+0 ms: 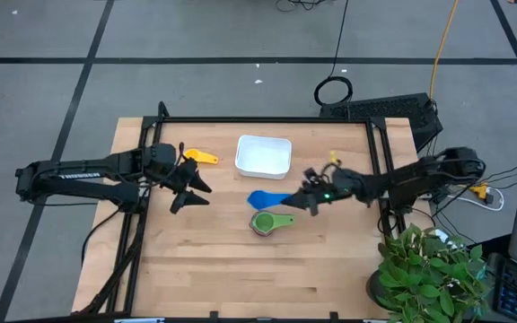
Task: Nest measuring cups in basket
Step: Stack the dark blue measuring cup on top of the green measuring cup, then stack the yellow measuring cup on top of the dark blue measuring cup
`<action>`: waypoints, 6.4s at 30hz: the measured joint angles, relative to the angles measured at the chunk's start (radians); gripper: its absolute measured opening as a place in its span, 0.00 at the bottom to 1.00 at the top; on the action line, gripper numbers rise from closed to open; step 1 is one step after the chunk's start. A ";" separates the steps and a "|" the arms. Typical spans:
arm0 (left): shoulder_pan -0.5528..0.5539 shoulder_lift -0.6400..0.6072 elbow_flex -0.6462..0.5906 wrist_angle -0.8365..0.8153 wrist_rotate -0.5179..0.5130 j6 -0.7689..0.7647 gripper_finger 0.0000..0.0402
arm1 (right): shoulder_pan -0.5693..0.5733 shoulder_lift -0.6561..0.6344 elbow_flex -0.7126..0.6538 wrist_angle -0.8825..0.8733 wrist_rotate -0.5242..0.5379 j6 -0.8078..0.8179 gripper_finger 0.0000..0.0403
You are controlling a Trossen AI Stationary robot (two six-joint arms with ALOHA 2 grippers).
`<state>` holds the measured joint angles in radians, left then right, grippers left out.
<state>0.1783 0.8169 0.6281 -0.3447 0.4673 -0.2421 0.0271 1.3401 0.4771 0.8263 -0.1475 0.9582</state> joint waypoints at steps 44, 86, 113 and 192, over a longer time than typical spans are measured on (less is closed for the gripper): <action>0.002 0.000 0.000 0.048 -0.056 0.028 0.38 | 0.224 0.199 -0.077 0.135 0.229 0.316 0.15; 0.002 0.000 0.000 0.024 -0.054 -0.002 0.43 | 0.195 0.185 -0.131 0.095 -0.027 0.454 0.49; 0.309 0.250 0.000 -0.264 -0.364 0.259 0.43 | 0.013 0.184 -0.131 0.568 -0.067 0.094 0.49; -0.303 0.475 0.367 -0.275 -0.347 -0.139 0.04 | 0.000 0.079 0.417 -0.869 0.284 -0.576 0.49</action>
<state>-0.1246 1.2921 0.9952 -0.6193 0.1199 -0.3808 0.0271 1.4187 0.8943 -0.0427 0.1368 0.3818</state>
